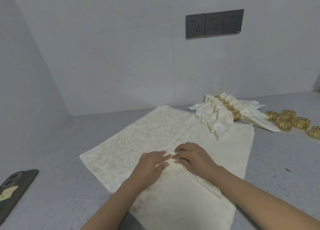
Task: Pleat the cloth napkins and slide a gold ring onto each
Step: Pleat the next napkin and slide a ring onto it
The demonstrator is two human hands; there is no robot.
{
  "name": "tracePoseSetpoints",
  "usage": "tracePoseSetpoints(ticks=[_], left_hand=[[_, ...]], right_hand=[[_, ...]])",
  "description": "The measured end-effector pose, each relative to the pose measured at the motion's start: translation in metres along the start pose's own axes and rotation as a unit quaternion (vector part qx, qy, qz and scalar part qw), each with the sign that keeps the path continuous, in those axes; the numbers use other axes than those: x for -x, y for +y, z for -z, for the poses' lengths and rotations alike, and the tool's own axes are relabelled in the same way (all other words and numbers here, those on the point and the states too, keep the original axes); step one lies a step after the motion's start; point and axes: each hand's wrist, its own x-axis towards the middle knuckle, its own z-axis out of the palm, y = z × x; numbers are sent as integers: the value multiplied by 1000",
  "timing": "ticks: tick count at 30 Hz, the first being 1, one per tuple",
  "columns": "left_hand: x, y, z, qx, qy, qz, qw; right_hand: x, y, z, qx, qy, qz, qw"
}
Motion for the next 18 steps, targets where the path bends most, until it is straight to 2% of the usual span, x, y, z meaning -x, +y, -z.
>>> tracePoseSetpoints(ticks=[3, 6, 8, 12, 15, 18], left_hand=[[-1, 8, -2, 56, 68, 27, 996], [-3, 14, 0, 114, 80, 82, 987], [-4, 13, -2, 78, 78, 62, 992], [1, 10, -2, -42, 50, -43, 997], [0, 8, 0, -93, 6, -40, 995], [-5, 7, -1, -70, 9, -19, 997]], right_hand=[[2, 1, 2, 14, -23, 2, 1000], [4, 1, 4, -23, -85, -59, 994], [3, 1, 7, -38, -115, -98, 988], [-1, -3, 7, -21, -114, -90, 989], [0, -7, 7, -24, -98, -100, 990], [1, -11, 7, -38, -80, -121, 989]])
